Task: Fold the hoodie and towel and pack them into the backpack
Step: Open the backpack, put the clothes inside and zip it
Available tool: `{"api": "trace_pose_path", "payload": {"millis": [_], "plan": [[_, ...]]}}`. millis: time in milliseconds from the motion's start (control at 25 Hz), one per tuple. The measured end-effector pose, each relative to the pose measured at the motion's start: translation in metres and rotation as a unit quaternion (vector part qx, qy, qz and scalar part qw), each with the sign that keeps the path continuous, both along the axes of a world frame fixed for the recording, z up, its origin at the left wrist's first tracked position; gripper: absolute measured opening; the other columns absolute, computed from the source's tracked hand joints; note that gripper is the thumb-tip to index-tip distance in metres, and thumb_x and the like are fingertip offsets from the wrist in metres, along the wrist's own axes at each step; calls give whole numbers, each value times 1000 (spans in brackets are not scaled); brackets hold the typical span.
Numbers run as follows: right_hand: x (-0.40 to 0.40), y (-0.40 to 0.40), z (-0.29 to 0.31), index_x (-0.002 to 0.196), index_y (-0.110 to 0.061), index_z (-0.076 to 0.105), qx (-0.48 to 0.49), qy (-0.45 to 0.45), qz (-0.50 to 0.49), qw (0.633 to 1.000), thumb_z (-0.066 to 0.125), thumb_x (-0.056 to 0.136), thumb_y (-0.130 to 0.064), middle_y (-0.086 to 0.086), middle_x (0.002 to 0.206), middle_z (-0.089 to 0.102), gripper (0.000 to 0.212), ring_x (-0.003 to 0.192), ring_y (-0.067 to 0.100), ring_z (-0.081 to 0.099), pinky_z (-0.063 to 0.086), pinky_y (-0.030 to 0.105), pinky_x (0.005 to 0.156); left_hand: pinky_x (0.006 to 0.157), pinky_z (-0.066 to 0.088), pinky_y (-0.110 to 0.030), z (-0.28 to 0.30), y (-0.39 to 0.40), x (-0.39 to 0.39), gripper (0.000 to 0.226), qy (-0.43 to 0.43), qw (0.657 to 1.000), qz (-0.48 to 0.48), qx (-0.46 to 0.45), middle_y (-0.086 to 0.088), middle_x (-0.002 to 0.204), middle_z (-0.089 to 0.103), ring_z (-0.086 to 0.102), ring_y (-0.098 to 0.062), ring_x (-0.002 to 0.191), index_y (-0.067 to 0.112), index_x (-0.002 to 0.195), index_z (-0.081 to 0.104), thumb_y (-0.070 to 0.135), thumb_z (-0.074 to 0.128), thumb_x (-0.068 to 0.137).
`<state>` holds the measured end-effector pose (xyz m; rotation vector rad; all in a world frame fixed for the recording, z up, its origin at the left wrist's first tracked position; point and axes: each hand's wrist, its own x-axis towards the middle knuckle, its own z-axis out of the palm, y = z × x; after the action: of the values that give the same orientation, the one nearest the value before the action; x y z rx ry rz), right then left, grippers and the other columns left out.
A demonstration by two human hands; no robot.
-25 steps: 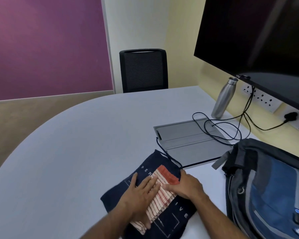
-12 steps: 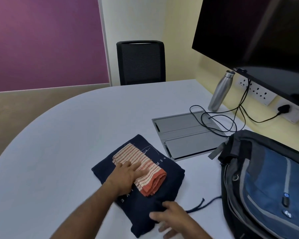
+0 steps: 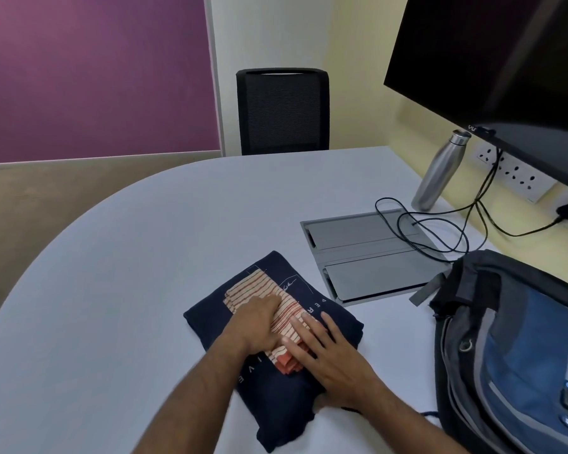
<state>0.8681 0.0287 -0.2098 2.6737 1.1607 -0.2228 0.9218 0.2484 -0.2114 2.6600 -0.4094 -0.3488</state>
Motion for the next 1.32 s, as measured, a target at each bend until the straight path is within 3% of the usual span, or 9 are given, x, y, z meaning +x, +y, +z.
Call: {"api": "trace_pose_path", "payload": {"millis": [80,200,320,480,680,840,1120,1200,1320], "plan": [[6,-2,1,155,-19,19,-5,-15,35,999,66,52,-86,16,157,30,132,145,38,27,26,62,114,116,26,-52,1,2,1,56,-4,999,-14,42,8,131,59,43,-20,128,32,129,48,55,60,80],[13,-7,-4,154,-18,24,4,-35,70,997,58,65,-85,11,154,37,116,142,36,33,34,61,110,120,-2,-61,-1,3,3,73,17,998,-13,58,8,152,45,17,-24,151,32,148,38,60,56,82],[18,-9,-11,152,-17,29,26,-52,76,995,53,81,-71,10,153,40,93,140,35,39,40,60,106,121,-1,-60,-2,7,6,80,31,998,-18,52,8,155,42,14,-23,152,32,152,35,61,58,81],[26,0,-23,148,-16,39,83,-154,111,978,43,99,-35,12,154,39,52,142,37,36,39,64,104,121,4,-57,-4,10,8,75,35,999,-16,33,7,152,46,17,-22,150,34,149,39,54,57,79],[30,8,-36,150,-17,34,90,-153,85,980,42,98,-35,17,154,39,55,137,40,43,42,60,105,120,4,-57,-7,16,10,74,38,999,-19,23,8,152,46,20,-21,149,35,149,40,56,55,79],[22,9,-54,135,-15,52,145,-156,40,976,37,100,-27,10,132,63,40,118,31,61,54,49,92,122,0,-53,-6,15,8,77,54,998,-22,24,6,156,40,15,-20,150,34,152,35,60,55,82],[11,18,-30,109,-14,67,178,-164,62,968,70,71,-32,4,108,72,42,106,21,66,47,54,101,122,-15,-45,-12,23,-11,62,53,998,-41,9,11,167,9,-9,-10,153,33,159,15,48,36,103],[4,18,-20,108,-13,68,190,-153,71,967,73,64,-31,3,107,72,48,105,19,65,47,49,104,123,-11,-43,-12,24,-21,60,43,998,-36,-22,12,167,12,-5,-9,153,33,159,18,56,27,104],[-15,11,-2,111,-15,67,209,-124,44,969,74,59,-34,1,108,71,55,101,17,66,53,34,97,125,1,-39,-4,25,-30,93,31,997,-37,-62,14,164,21,7,-8,152,34,157,28,84,3,82]]}}
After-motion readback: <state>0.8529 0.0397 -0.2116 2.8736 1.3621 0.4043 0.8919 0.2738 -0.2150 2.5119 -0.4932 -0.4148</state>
